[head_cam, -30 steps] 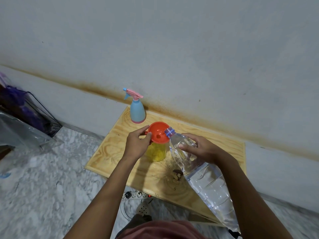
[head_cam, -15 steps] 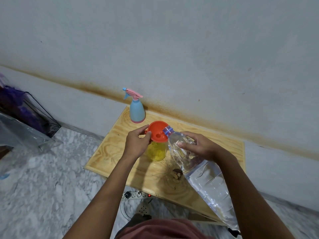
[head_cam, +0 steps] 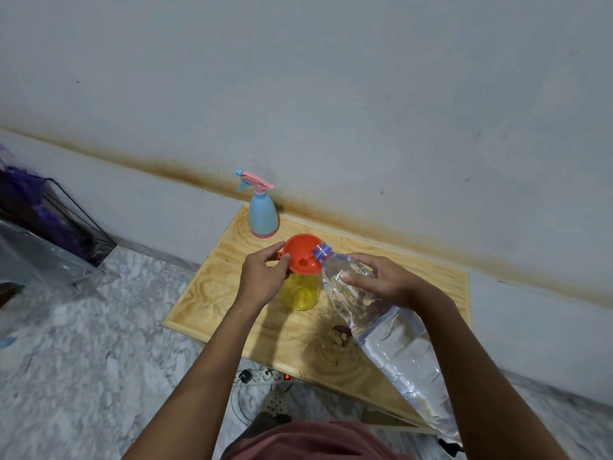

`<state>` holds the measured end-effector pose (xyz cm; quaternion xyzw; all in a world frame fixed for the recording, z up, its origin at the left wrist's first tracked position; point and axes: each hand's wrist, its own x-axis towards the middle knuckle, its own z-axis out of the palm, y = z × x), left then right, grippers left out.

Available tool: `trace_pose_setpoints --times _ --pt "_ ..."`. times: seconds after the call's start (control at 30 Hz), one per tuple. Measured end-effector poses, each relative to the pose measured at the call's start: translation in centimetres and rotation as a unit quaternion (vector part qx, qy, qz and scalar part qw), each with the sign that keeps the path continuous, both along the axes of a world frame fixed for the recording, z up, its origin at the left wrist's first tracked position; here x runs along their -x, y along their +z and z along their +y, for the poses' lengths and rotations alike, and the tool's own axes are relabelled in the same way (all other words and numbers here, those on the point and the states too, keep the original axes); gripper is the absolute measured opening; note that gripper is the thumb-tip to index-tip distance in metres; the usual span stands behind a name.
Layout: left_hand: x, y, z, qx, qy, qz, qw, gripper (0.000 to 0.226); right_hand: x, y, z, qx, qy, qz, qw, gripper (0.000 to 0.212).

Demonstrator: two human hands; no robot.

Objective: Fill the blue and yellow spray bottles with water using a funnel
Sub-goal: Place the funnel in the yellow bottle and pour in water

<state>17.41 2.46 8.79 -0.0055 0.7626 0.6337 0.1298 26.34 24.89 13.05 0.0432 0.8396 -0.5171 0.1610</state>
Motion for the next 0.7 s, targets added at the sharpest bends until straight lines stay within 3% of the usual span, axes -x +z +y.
trace_pose_setpoints --times 0.07,0.17,0.33,0.5,0.7 --pt "0.02 -0.02 -0.02 0.001 0.0 0.0 1.0 0.038 0.11 -0.1 0.1 0.003 -0.004 -0.009 1.0 0.056" --pt "0.03 -0.06 -0.05 0.003 0.001 0.001 1.0 0.038 0.08 -0.07 0.2 0.012 -0.003 -0.012 1.0 0.042" --pt "-0.05 -0.1 0.0 0.001 0.0 0.002 1.0 0.038 0.08 0.06 0.13 0.004 -0.003 -0.013 1.0 0.047" --pt "0.1 0.0 0.12 -0.004 0.003 0.002 1.0 0.038 0.43 0.49 0.08 -0.017 0.003 -0.024 1.0 0.023" --pt "0.27 -0.18 0.02 -0.009 0.003 0.0 1.0 0.038 0.66 0.22 0.16 -0.02 0.006 -0.023 1.0 0.042"
